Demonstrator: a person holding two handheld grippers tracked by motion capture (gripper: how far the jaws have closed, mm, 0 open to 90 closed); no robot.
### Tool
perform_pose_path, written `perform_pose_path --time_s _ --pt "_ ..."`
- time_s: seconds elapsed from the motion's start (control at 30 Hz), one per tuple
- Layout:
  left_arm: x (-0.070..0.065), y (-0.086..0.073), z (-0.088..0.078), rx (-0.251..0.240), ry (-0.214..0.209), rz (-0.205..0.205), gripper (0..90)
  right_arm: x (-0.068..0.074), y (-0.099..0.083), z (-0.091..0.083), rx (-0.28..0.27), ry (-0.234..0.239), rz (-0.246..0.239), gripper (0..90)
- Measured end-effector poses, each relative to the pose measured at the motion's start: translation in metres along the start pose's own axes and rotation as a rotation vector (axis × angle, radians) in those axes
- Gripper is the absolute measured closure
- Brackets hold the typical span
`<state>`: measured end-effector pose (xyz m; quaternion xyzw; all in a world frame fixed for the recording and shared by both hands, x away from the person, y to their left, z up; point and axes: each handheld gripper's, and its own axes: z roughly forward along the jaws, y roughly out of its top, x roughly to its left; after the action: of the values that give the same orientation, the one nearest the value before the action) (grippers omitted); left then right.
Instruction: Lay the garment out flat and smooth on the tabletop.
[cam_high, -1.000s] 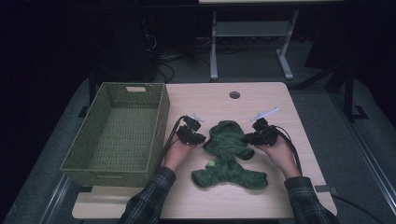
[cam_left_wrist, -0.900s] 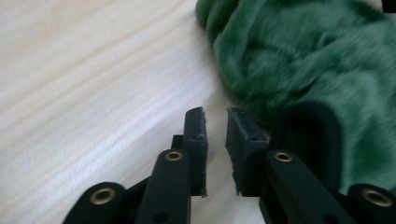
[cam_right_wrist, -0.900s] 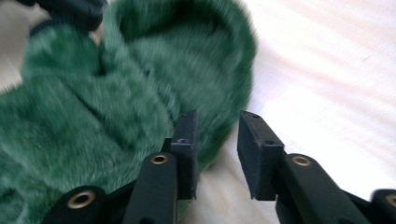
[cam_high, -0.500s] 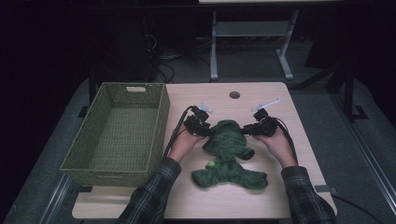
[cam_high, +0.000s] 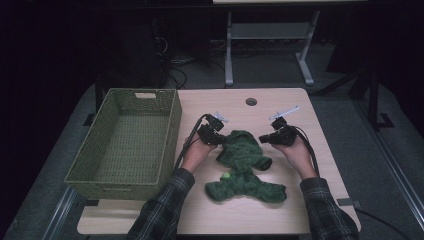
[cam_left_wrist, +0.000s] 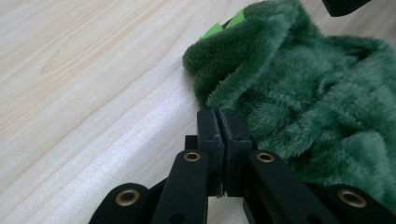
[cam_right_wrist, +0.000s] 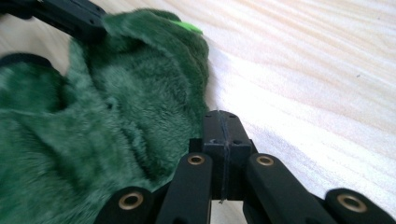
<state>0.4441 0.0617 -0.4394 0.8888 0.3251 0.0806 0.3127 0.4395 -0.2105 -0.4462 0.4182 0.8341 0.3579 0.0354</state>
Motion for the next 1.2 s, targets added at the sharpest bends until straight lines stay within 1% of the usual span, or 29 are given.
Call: perform_pose_path --time_s 0.03,0.1,0.13,0.2,0.27,0.3,0.33,0.37,0.4,0.47,0.5,0.57,0.6,0.63,0.67,0.7,0.77,0.87,0.97,1.0,1.07,1.1,1.13,1.17,1.2 --pt "0.000 -0.001 0.000 0.001 0.005 -0.004 87.8 0.000 0.000 0.000 -0.008 0.009 0.013 80.5" --pt "0.001 -0.002 0.001 0.002 0.004 -0.001 87.7 -0.002 0.000 0.003 -0.018 0.042 0.034 71.4" --pt "0.001 -0.002 0.001 0.003 0.005 0.001 87.7 -0.002 0.000 0.005 -0.012 0.046 0.037 69.9" --pt "0.001 -0.003 0.002 0.007 0.004 -0.001 87.6 0.000 0.000 0.012 0.006 0.047 0.028 68.8" --pt "0.001 -0.004 0.004 0.006 0.002 -0.002 87.7 0.002 0.000 0.019 0.017 0.045 0.020 69.1" --pt "0.001 -0.004 0.004 0.006 0.001 -0.003 87.7 0.003 0.000 0.022 0.023 0.044 0.015 71.6" --pt "0.001 -0.004 0.004 0.007 0.001 -0.002 87.7 0.003 0.000 0.025 0.027 0.035 0.008 76.2" --pt "0.001 -0.004 0.004 0.006 0.001 -0.002 87.7 0.004 -0.001 0.027 0.031 0.035 0.009 81.5" --pt "0.001 -0.005 0.004 0.003 0.001 -0.003 87.7 0.004 -0.001 0.028 0.026 0.037 0.005 85.0" --pt "0.001 -0.005 0.002 -0.004 0.012 -0.005 87.8 0.004 -0.001 0.027 0.030 0.014 -0.004 87.1" --pt "0.002 -0.006 0.000 -0.007 0.019 -0.002 87.8 0.005 -0.001 0.024 0.028 -0.007 -0.012 87.6" --pt "0.003 -0.008 -0.003 -0.033 0.032 -0.009 88.0 0.006 0.001 0.014 0.004 -0.045 -0.031 88.1" --pt "0.005 -0.009 -0.004 -0.042 0.037 -0.014 88.2 0.006 0.002 0.008 -0.022 -0.049 -0.024 88.1" --pt "0.005 -0.011 -0.004 -0.059 0.033 -0.031 88.3 0.005 0.002 0.001 -0.040 -0.052 -0.029 88.2" --pt "0.006 -0.012 -0.004 -0.058 0.032 -0.022 88.5 0.006 0.002 -0.004 -0.051 -0.055 -0.025 88.2" --pt "0.006 -0.012 -0.003 -0.066 0.033 -0.028 88.6 0.006 0.002 -0.006 -0.053 -0.052 -0.028 88.2" --pt "0.004 -0.014 0.001 -0.075 0.039 -0.026 88.6 0.006 0.000 -0.005 -0.029 -0.067 -0.044 88.2" --pt "0.003 -0.016 0.008 -0.070 0.047 -0.014 88.6 0.004 -0.006 0.004 0.012 -0.085 -0.057 88.2" --pt "0.004 -0.018 0.014 -0.059 0.058 0.002 88.4 0.003 -0.010 0.008 0.019 -0.083 -0.051 88.2" --pt "0.004 -0.018 0.016 -0.063 0.066 0.004 88.3 0.002 -0.011 0.010 0.024 -0.088 -0.054 88.2" --pt "0.004 -0.017 0.019 -0.074 0.074 0.002 88.1 0.000 -0.012 0.014 0.033 -0.103 -0.059 88.1" --pt "0.005 -0.016 0.020 -0.079 0.079 0.003 88.1 -0.001 -0.011 0.014 0.028 -0.111 -0.056 88.2" --pt "0.006 -0.015 0.021 -0.078 0.086 0.013 88.0 -0.002 -0.010 0.015 0.026 -0.121 -0.054 88.2" --pt "0.005 -0.013 0.023 -0.084 0.091 0.009 88.0 -0.004 -0.008 0.015 0.027 -0.132 -0.054 88.2" --pt "0.006 -0.011 0.024 -0.081 0.100 0.018 88.0 -0.006 -0.007 0.016 0.026 -0.146 -0.058 88.1"
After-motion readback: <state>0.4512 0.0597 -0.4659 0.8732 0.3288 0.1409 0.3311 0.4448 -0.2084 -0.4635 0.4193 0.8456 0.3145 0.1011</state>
